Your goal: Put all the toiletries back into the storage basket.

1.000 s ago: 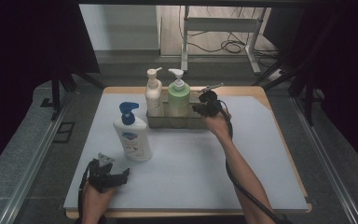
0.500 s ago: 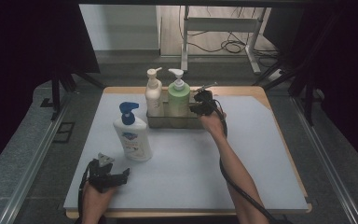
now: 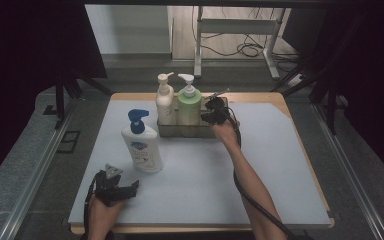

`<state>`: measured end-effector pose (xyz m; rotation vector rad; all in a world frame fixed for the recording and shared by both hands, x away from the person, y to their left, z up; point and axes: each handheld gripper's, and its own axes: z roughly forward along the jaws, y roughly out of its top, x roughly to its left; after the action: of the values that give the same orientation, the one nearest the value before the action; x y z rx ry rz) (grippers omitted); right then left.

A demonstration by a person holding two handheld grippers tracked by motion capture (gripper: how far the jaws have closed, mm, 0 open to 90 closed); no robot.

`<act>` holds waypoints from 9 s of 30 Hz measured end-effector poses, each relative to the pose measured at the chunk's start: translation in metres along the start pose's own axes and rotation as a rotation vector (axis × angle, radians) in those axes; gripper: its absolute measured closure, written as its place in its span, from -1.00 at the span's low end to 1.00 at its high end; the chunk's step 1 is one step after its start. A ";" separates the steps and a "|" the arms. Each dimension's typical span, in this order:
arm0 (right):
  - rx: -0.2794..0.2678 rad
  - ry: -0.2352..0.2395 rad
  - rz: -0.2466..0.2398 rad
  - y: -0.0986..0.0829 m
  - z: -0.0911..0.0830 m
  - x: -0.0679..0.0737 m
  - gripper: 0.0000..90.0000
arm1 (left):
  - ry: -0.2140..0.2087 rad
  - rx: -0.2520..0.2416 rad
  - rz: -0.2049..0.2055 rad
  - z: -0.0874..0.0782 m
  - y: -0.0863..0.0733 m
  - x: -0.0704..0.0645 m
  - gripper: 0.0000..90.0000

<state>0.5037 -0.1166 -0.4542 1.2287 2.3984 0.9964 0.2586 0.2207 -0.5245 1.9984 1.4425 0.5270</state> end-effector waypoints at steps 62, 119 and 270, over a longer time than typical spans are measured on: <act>-0.089 0.063 -0.097 -0.010 -0.042 0.020 0.53 | 0.000 -0.002 0.000 0.000 0.000 0.000 -0.73; -0.111 0.075 -0.243 -0.081 -0.129 0.036 -1.00 | 0.003 0.002 0.007 0.000 0.000 0.000 -0.73; -0.013 -0.011 -0.082 -0.233 -0.123 -0.001 -1.00 | -0.244 -0.100 0.097 0.047 0.071 -0.034 0.98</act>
<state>0.2993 -0.2674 -0.5233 1.1190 2.4089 0.9761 0.3271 0.1616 -0.5097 1.9827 1.1552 0.3725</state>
